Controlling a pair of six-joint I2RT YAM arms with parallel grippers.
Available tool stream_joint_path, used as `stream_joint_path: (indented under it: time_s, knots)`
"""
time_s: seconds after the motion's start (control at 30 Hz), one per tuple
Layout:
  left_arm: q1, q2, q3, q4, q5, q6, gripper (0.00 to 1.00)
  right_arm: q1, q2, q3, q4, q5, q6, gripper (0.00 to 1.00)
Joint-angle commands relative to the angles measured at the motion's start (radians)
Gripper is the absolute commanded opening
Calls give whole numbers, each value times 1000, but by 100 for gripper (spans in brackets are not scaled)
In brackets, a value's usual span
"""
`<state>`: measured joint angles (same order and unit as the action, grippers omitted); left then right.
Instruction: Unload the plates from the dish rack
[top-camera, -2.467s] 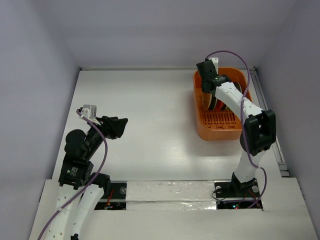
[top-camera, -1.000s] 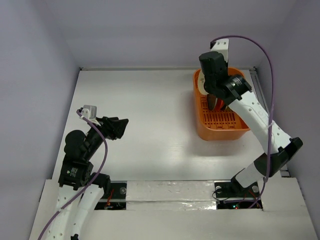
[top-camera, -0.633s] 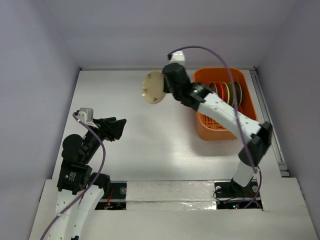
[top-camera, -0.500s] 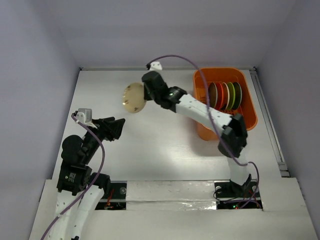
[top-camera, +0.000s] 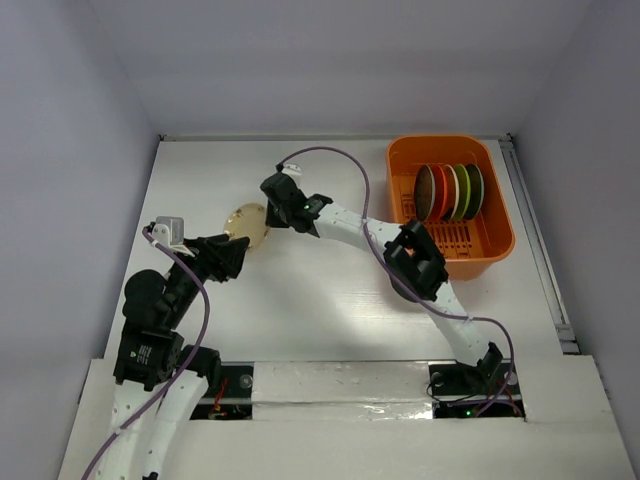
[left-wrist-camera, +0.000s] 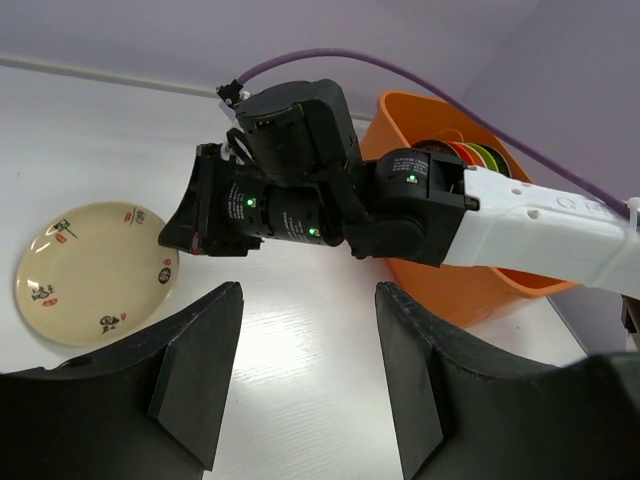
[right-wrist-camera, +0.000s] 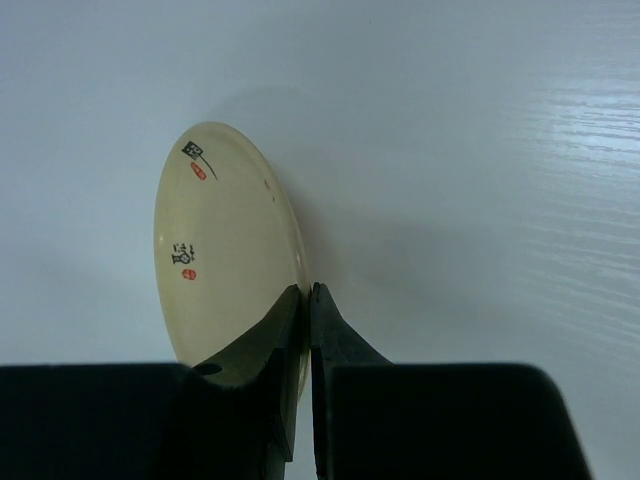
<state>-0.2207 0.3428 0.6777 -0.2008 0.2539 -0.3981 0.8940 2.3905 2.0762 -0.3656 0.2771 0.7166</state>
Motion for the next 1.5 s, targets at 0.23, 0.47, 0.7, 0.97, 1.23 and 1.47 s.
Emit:
stream_joint_path:
  time_s: [0.23, 0.47, 0.7, 0.97, 1.23, 1.47]
  knots:
    - [6, 9, -3, 40, 16, -1, 53, 0, -221, -347, 220, 66, 81, 2]
    - [6, 9, -4, 37, 15, -2, 53, 0, -261, -450, 249, 103, 107, 17]
    - [6, 10, -4, 38, 16, -2, 53, 0, -301, -459, 243, 108, 69, 43]
    - [6, 5, -6, 38, 16, -1, 53, 0, -412, -410, 139, 142, -61, 63]
    - [6, -4, -6, 40, 16, -1, 53, -70, -756, -582, 36, 410, -229, 0]
    - [6, -2, -9, 43, 28, -1, 53, -320, -991, -765, -74, 435, -312, 14]
